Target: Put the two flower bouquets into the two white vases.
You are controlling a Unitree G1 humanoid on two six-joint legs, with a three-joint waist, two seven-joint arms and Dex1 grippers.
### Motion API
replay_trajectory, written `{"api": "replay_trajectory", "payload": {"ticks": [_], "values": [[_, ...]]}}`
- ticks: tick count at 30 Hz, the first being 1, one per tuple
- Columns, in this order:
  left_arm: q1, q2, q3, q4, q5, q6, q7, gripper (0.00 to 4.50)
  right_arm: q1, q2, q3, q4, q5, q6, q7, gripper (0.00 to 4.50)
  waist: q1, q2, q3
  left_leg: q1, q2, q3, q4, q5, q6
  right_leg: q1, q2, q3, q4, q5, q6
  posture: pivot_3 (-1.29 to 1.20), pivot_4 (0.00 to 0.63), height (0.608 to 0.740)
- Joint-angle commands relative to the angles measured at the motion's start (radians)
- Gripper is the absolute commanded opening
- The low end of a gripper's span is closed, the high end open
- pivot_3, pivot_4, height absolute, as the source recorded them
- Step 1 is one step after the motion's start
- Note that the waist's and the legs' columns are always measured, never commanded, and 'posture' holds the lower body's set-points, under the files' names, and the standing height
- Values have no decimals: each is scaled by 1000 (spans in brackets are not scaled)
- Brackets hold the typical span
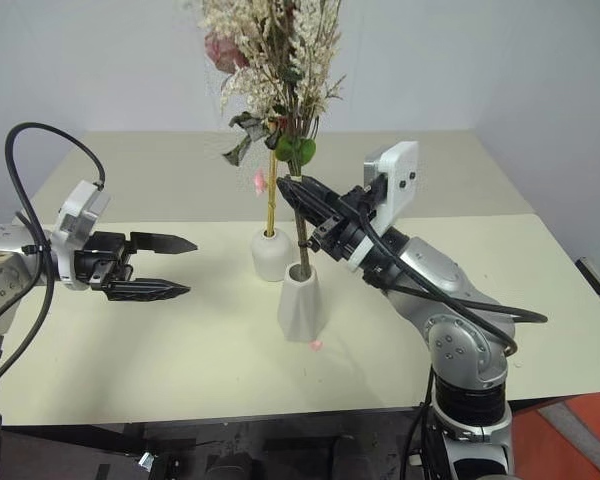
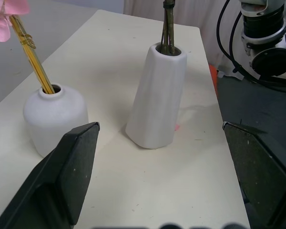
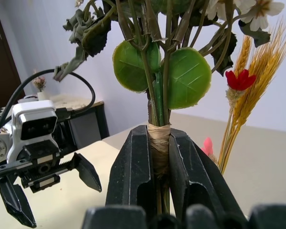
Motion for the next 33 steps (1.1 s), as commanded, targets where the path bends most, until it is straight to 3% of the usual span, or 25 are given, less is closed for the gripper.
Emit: {"api": "replay_trajectory", "payload": {"ticks": [1, 18, 31, 33], "values": [[-5, 8, 31, -29, -15, -5, 1, 4500, 6, 6, 10, -5, -24, -51, 13, 232, 0, 0, 0, 0, 0, 0, 0, 0, 0, 0, 0, 0, 0, 0, 0, 0, 150, 740], [-8, 3, 25, -28, -13, -8, 6, 4500, 113, 26, 96, 25, -137, -100, 57, 232, 0, 0, 0, 0, 0, 0, 0, 0, 0, 0, 0, 0, 0, 0, 0, 0, 150, 740], [-17, -4, 17, -13, -4, -13, 10, 4500, 249, -29, 53, -62, -119, -126, 125, 4435, 1, 0, 0, 0, 0, 0, 0, 0, 0, 0, 0, 0, 0, 0, 0, 0, 150, 740], [-20, -6, 15, -11, -2, -13, 10, 4500, 259, -41, 42, -69, -117, -130, 137, 4475, 0, 0, 0, 0, 0, 0, 0, 0, 0, 0, 0, 0, 0, 0, 0, 0, 150, 740]]}}
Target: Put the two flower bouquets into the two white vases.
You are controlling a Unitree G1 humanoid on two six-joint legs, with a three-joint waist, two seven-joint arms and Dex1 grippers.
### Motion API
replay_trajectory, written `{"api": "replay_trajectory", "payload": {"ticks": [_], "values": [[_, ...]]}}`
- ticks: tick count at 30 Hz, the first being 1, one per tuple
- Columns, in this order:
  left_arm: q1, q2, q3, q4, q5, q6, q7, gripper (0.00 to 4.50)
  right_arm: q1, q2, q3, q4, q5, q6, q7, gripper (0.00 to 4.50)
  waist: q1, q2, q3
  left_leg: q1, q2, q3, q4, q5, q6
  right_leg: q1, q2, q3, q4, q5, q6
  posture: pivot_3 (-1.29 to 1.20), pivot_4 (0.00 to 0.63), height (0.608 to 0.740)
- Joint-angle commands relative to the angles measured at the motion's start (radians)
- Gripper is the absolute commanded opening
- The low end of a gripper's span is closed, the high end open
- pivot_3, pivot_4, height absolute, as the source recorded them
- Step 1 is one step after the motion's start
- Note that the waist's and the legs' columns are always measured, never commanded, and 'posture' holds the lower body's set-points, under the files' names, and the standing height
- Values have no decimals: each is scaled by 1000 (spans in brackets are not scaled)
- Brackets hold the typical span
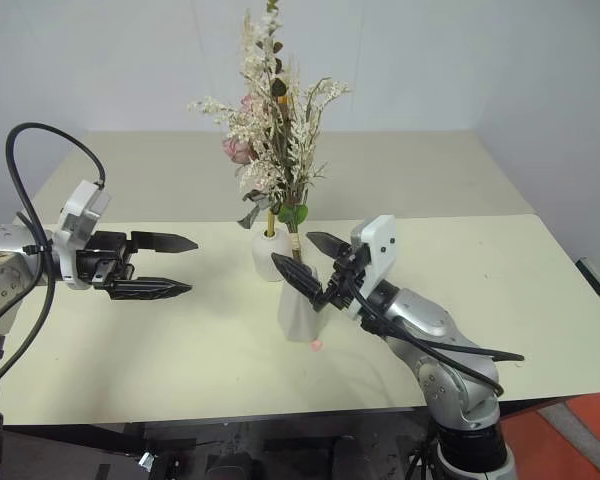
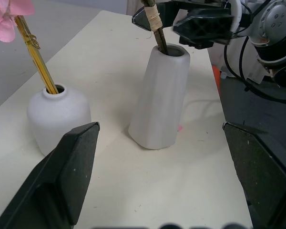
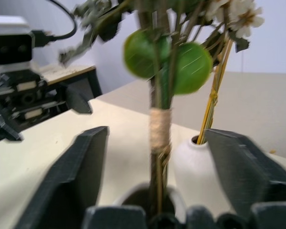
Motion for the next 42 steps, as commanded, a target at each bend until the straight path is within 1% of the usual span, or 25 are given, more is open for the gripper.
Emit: {"api": "replay_trajectory", "payload": {"ticks": [1, 5, 9, 15, 20, 23, 26, 32, 37, 42], "values": [[-21, 0, 14, -11, -3, -11, 0, 4500, 8, -24, -45, -58, 24, -37, 23, 4475, 0, 0, 0, 0, 0, 0, 0, 0, 0, 0, 0, 0, 0, 0, 0, 0, 150, 740], [-25, -4, 9, -6, 0, -11, -3, 4500, -9, -45, -77, -35, 55, -11, 40, 4475, 1, 0, 0, 0, 0, 0, 0, 0, 0, 0, 0, 0, 0, 0, 0, 0, 150, 740], [-35, -9, 2, -2, 2, -9, -4, 4500, -119, -42, -105, 92, 178, 82, 61, 4475, -2, 0, 0, 0, 0, 0, 0, 0, 0, 1, 0, 0, 0, 0, 0, 0, 150, 740], [-38, -10, 4, -5, 0, -6, -6, 4500, -292, -40, -112, 293, 305, 203, 116, 4475, 0, 0, 0, 0, 0, 0, 0, 0, 0, 1, 0, 0, 0, 0, 0, 0, 150, 740], [-17, -2, 22, -21, -6, -4, 4, 4500, -344, -43, -123, 342, 380, 242, 181, 4475, 0, 0, 0, 0, 0, 0, -1, 0, 0, 1, 0, 0, 0, 0, 0, 0, 150, 740], [-7, 3, 30, -26, -7, -3, 9, 4500, -340, -57, -150, 338, 432, 255, 209, 4475, 1, 0, 0, -1, 0, 0, -1, 0, 0, 1, 0, -1, 0, 0, 0, 0, 150, 740], [4, 8, 37, -32, -10, -2, 13, 4500, -295, -89, -190, 300, 512, 283, 240, 4475, 5, 0, 0, -1, 0, 0, -1, 0, 0, 1, 0, -1, 0, 0, 0, 0, 150, 740], [-2, 2, 28, -22, -5, -6, 14, 4500, -243, -115, -217, 263, 589, 294, 223, 4475, 3, 0, 0, -1, 0, 0, 0, 0, 1, 1, 0, -1, -1, 0, 0, 0, 150, 740], [-19, -6, 13, -8, 2, -9, 9, 4500, -200, -145, -228, 237, 570, 281, 187, 4475, 1, 0, 0, 1, 1, 0, 0, 0, 0, 1, 0, 0, 0, 0, 0, 0, 150, 740], [-13, -7, 19, -15, -4, -4, 13, 4500, -95, -236, -280, 185, 559, 272, 192, 4475, 8, 0, 0, 0, 0, 0, 0, 0, 0, 1, 0, 0, -1, 0, 0, 0, 150, 740]]}}
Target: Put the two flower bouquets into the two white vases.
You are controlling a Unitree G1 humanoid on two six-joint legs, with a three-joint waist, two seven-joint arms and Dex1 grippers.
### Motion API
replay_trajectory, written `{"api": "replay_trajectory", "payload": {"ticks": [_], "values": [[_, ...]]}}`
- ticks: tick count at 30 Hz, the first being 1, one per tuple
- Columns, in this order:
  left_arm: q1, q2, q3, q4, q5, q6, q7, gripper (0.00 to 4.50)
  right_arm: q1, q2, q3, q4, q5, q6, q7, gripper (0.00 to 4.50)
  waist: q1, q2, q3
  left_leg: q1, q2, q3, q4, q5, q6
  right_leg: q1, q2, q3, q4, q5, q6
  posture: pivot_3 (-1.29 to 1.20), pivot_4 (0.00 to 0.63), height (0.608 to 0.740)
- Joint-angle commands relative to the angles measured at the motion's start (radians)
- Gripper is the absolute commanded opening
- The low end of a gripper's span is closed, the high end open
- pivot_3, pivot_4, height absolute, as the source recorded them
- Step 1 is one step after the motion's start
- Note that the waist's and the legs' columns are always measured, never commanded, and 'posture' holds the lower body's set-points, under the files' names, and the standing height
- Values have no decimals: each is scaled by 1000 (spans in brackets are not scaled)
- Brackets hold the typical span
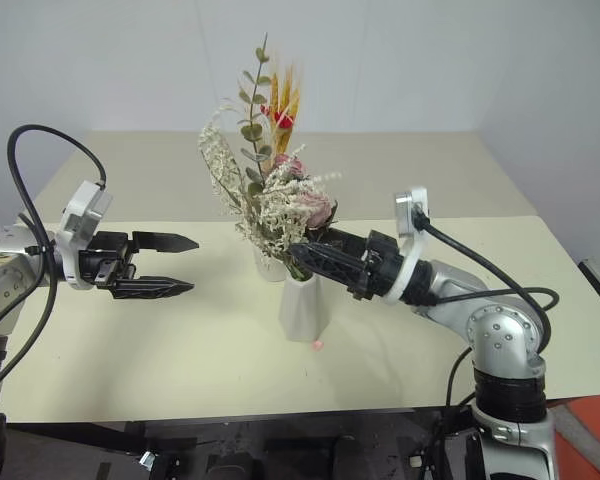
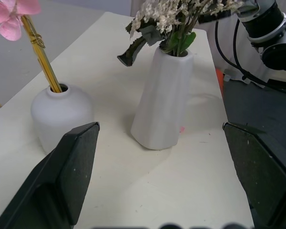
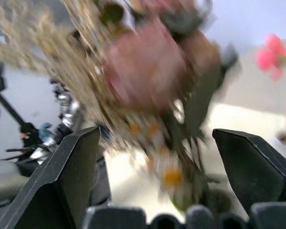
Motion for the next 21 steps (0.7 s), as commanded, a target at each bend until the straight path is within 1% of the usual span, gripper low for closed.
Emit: {"api": "replay_trajectory", "payload": {"ticks": [1, 7, 10, 14, 18, 21], "values": [[-11, 4, 19, -22, -10, -2, 2, 4500, 56, -72, -77, -81, -2, -24, 6, 4475, 2, 0, 0, 0, 0, 0, 0, 0, 0, 0, 0, 0, 0, 0, 0, 0, 150, 740], [17, 0, 46, -44, -32, 4, 19, 4500, 171, -238, -189, -136, -27, -34, 48, 4475, 9, 0, 0, -1, 0, 0, 0, 0, 0, 0, 0, 0, -1, 0, 0, 0, 150, 740], [33, 2, 58, -57, -39, 5, 28, 4500, 206, -298, -232, -143, -26, -39, 69, 4475, 9, 0, 0, 0, 0, 0, 0, 0, 0, 0, 0, 1, -1, 0, 0, 0, 150, 740], [64, 9, 90, -81, -57, 9, 45, 4500, 253, -417, -328, -132, -37, -28, 124, 4475, 13, 0, 0, 1, 0, 1, 0, 0, 0, 1, 0, 1, -1, 0, 1, 0, 150, 740], [89, 15, 115, -106, -73, 15, 61, 4500, 292, -502, -386, -123, -65, -33, 186, 4475, 19, 0, 0, 0, 0, 1, 0, 0, 0, 1, 0, 1, -1, 0, 1, 0, 150, 740], [99, 19, 134, -125, -88, 27, 68, 4500, 321, -540, -416, -114, -94, -43, 230, 4475, 22, 0, 0, 0, 0, 1, 1, 0, 0, 2, 0, 1, -1, 0, 1, 0, 150, 740]]}}
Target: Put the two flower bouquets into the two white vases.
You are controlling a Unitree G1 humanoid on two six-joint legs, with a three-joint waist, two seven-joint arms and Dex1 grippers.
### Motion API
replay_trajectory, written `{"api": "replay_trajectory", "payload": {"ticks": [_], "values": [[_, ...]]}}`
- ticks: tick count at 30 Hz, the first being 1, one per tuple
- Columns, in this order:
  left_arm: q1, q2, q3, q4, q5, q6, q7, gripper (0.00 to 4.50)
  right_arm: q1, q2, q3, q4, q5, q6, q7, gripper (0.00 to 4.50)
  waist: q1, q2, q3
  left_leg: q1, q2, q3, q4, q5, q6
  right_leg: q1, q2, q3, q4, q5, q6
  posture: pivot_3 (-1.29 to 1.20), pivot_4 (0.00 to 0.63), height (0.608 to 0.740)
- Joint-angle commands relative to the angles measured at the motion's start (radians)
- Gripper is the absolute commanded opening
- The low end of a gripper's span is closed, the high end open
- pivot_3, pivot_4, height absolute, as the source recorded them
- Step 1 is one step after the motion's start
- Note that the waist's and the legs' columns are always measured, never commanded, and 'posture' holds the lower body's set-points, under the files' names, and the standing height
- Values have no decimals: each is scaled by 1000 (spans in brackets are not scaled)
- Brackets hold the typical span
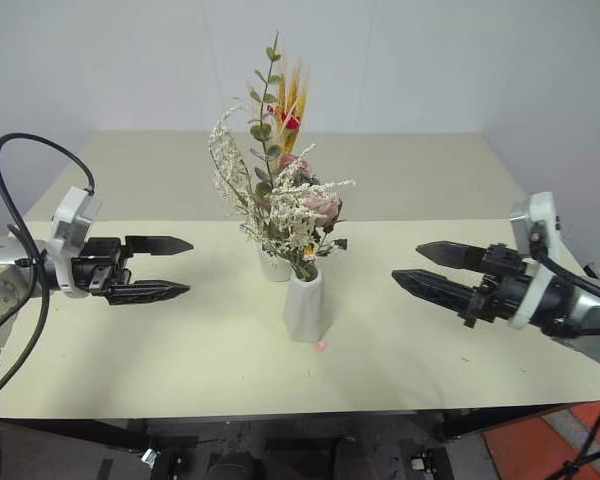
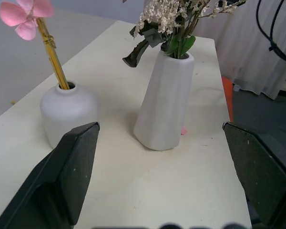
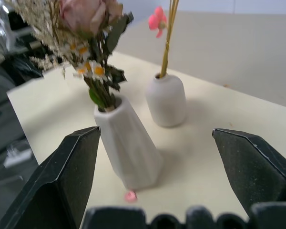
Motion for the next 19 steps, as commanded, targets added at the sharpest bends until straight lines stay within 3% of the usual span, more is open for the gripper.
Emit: {"api": "replay_trajectory", "payload": {"ticks": [1, 7, 19], "values": [[3, 20, 54, -50, -41, 10, 7, 4500, 24, -38, -73, 1, -30, -32, 59, 4475, 1, 0, 0, 0, 0, 0, 0, 0, 0, 0, 0, 0, 0, 0, 0, 0, 150, 740], [7, 28, 68, -59, -49, 10, 20, 4500, 42, -77, -93, 34, -104, -66, 129, 4475, 0, 0, 0, 0, 0, 0, 0, 0, 0, 0, 0, 0, 0, 0, 0, 0, 150, 740], [14, 36, 67, -78, -55, 9, 29, 4500, 59, -48, -78, 17, -160, -100, 146, 4475, 1, 0, 0, 0, 0, 0, 0, 0, 0, 0, 0, 0, 0, 0, 0, 0, 150, 740]]}}
